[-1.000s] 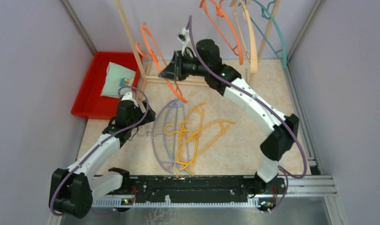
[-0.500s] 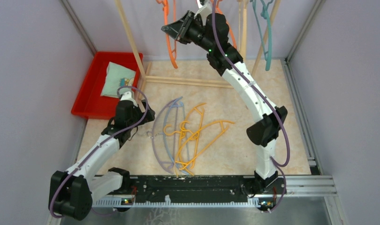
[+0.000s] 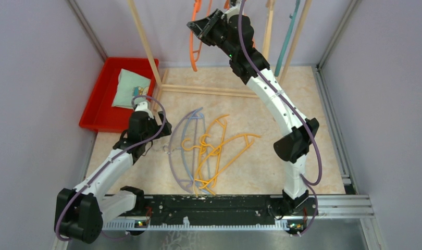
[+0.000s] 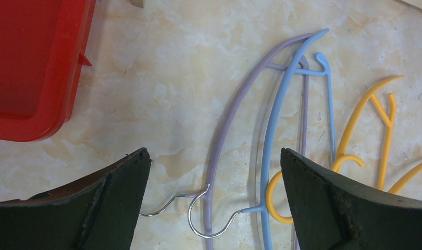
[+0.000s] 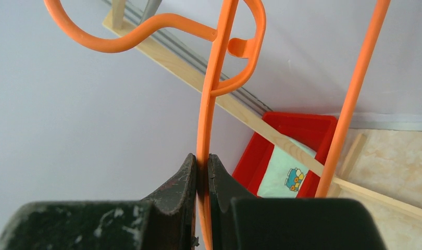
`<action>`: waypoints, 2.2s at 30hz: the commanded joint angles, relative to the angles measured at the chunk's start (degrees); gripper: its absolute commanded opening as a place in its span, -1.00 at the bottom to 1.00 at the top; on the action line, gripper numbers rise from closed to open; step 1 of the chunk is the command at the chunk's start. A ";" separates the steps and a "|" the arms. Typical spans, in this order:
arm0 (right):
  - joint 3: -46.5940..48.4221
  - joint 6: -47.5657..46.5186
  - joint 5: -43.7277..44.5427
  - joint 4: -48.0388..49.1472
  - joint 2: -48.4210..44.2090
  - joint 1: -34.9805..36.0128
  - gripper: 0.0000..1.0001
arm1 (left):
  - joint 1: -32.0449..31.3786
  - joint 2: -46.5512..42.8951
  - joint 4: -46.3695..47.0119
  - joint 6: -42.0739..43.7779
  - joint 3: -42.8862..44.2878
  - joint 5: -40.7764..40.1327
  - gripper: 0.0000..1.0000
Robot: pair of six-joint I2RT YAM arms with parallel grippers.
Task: Organize the hangers
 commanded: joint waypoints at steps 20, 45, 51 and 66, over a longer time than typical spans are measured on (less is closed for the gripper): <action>-9.54 2.93 10.12 1.10 -6.88 -4.80 -0.92 | 1.39 1.15 1.67 2.19 0.85 0.09 0.99; -34.10 4.63 14.00 4.26 -26.56 -14.52 -0.91 | 1.64 1.03 1.65 0.68 -0.63 1.32 0.99; -36.07 5.02 11.53 3.98 -28.41 -16.50 -0.86 | 1.64 0.63 1.25 0.57 -1.09 1.09 0.99; -30.00 -2.70 9.16 -4.84 -31.19 -16.52 0.08 | 1.69 1.60 1.78 -0.38 -0.19 1.54 0.99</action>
